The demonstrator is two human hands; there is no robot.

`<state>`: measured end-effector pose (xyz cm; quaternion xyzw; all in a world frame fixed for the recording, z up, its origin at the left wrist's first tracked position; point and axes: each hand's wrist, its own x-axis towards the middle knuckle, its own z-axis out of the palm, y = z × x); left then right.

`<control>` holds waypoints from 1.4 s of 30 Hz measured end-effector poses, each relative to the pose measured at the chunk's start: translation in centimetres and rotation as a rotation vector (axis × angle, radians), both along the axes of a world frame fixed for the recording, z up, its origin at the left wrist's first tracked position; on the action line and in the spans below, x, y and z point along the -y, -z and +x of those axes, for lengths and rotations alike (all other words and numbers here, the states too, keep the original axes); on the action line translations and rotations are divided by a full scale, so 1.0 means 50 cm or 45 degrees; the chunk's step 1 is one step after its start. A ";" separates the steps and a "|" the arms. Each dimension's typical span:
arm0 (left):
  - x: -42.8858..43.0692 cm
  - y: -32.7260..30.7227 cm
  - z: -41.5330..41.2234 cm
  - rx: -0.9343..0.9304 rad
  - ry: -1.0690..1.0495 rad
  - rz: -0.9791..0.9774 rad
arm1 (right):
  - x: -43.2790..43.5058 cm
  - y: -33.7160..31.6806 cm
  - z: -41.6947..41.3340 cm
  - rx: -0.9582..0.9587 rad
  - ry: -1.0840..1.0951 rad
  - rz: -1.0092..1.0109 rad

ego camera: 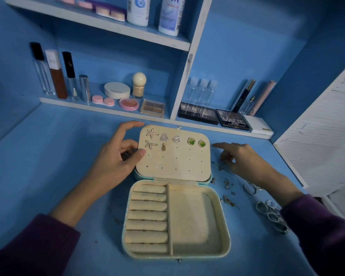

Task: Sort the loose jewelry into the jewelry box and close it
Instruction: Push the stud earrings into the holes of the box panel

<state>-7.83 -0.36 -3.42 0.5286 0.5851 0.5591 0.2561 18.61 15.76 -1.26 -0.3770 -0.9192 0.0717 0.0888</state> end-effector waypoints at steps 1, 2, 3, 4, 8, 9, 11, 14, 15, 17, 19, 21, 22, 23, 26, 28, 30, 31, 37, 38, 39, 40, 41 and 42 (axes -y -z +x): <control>0.000 0.000 0.000 -0.002 -0.001 -0.001 | -0.002 0.000 0.001 -0.015 0.001 -0.007; 0.000 0.000 0.000 -0.002 -0.001 -0.003 | -0.004 0.001 0.002 -0.032 0.004 -0.009; 0.000 0.000 0.000 -0.002 -0.002 -0.004 | -0.006 0.002 0.003 -0.050 0.007 -0.004; 0.000 0.000 0.000 -0.003 -0.003 -0.004 | -0.007 0.003 0.005 -0.072 0.010 0.006; -0.001 0.000 0.000 -0.004 0.002 -0.008 | -0.017 0.000 0.012 -0.086 0.045 0.022; -0.001 0.000 0.000 -0.004 0.003 -0.011 | -0.019 -0.002 0.013 -0.066 0.053 0.014; 0.000 0.000 0.000 -0.001 0.002 -0.010 | -0.022 -0.007 0.017 -0.041 0.051 -0.007; 0.000 0.000 0.000 -0.003 -0.003 -0.012 | -0.021 -0.011 0.021 -0.052 0.036 -0.026; 0.000 -0.001 0.000 -0.002 -0.002 -0.013 | -0.020 -0.010 0.022 -0.057 0.035 -0.029; -0.001 0.000 0.000 -0.001 0.002 -0.014 | -0.020 -0.008 0.023 -0.065 0.031 -0.026; -0.001 0.000 0.000 0.001 -0.001 -0.013 | -0.021 -0.005 0.024 -0.071 0.028 -0.017; -0.001 0.000 0.000 0.002 -0.005 -0.013 | -0.024 -0.002 0.025 -0.064 0.026 -0.009; -0.001 0.000 0.000 -0.002 -0.005 -0.011 | -0.025 -0.001 0.026 -0.059 0.027 -0.009; 0.000 0.000 0.000 -0.007 -0.005 -0.008 | -0.026 0.000 0.026 -0.054 0.029 -0.012; 0.000 -0.001 0.000 -0.002 0.001 -0.003 | -0.027 -0.001 0.025 -0.037 0.032 -0.024; -0.001 -0.001 0.000 0.006 0.004 -0.002 | -0.026 -0.002 0.025 -0.032 0.024 -0.016; 0.000 0.000 -0.001 0.005 0.007 -0.004 | -0.027 0.000 0.025 -0.019 0.010 0.009; -0.001 0.001 -0.001 0.003 0.009 -0.005 | -0.028 0.001 0.026 -0.013 0.003 0.024; 0.000 0.002 -0.003 -0.008 0.013 0.000 | -0.023 -0.001 0.022 -0.033 0.001 0.067; 0.000 0.001 -0.003 -0.009 0.014 0.001 | -0.022 -0.002 0.021 -0.039 0.011 0.062; 0.000 0.001 -0.003 -0.010 0.012 0.003 | -0.022 -0.002 0.021 -0.040 0.017 0.054; 0.000 0.001 -0.003 -0.011 0.010 0.002 | -0.021 -0.002 0.021 -0.040 0.019 0.044; 0.000 0.001 -0.002 -0.011 0.008 0.001 | -0.022 -0.002 0.021 -0.042 0.020 0.034; 0.000 0.001 -0.002 -0.009 0.007 0.001 | -0.022 -0.002 0.022 -0.046 0.018 0.028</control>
